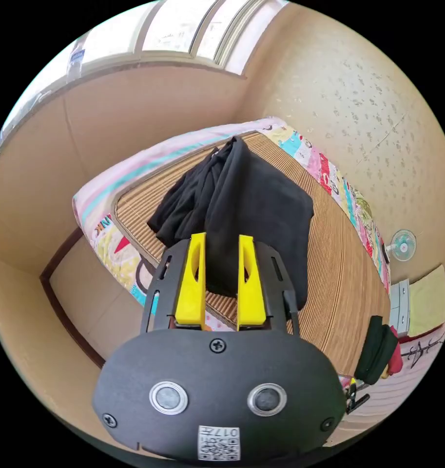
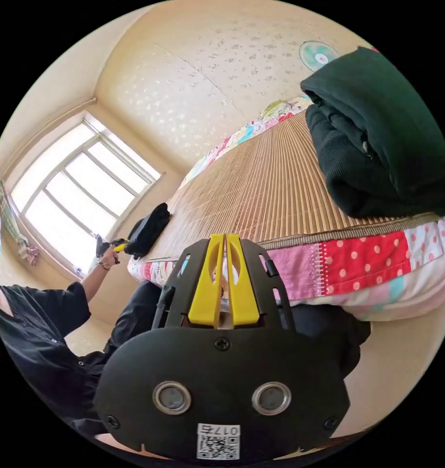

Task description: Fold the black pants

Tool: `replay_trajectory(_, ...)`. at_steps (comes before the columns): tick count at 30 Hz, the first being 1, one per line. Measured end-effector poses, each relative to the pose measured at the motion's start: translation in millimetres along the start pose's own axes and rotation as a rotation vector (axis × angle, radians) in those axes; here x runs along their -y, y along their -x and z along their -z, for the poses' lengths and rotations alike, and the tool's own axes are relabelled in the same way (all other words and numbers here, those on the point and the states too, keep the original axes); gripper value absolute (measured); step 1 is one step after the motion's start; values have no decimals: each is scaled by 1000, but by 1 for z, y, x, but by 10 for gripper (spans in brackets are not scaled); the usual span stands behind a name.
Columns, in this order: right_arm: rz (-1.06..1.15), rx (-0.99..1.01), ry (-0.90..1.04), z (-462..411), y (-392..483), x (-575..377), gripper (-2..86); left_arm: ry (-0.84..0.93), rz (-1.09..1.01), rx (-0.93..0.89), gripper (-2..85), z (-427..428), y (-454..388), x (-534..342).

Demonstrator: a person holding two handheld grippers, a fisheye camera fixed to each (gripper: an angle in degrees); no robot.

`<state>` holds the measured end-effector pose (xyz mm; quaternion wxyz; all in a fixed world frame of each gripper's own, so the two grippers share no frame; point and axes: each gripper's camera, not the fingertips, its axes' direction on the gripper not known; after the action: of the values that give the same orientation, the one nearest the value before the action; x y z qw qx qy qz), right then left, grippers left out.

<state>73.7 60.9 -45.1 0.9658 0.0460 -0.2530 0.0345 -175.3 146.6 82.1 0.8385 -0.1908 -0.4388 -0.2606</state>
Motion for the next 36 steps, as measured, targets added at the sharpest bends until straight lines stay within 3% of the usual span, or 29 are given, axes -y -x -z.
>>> replay_trajectory(4,-78,148,-114,21,-36,-8,4,-111,-278,-231,53,40,-115,-52)
replay_trajectory(8,-63,140,-42,12,-40,-3,4,-95,-551,-362,52,38,-237,-129)
replay_trajectory(14,-18,67,18,-4,-34,0,4,24,-979,-572,52,14,-381,-314)
replay_trajectory(16,-27,76,9,-3,-39,-2,5,187,-1066,-778,52,-2,-399,-380)
replay_trajectory(18,-43,97,-7,0,-47,-4,5,316,-1082,-867,55,-14,-397,-421)
replay_trajectory(23,-107,139,-61,6,-68,-10,3,451,-994,-920,82,-16,-353,-460)
replay_trajectory(26,-98,127,-50,0,-68,-12,3,227,-869,-842,76,11,-306,-418)
replay_trajectory(28,-104,115,-48,-3,-68,-13,3,31,-661,-752,52,23,-258,-370)
replay_trajectory(34,-103,-77,-82,-9,-30,-17,9,-66,-273,-718,77,-10,-144,-296)
replay_trajectory(36,12,-70,-61,-22,14,-11,14,-69,-191,-775,75,-15,-122,-285)
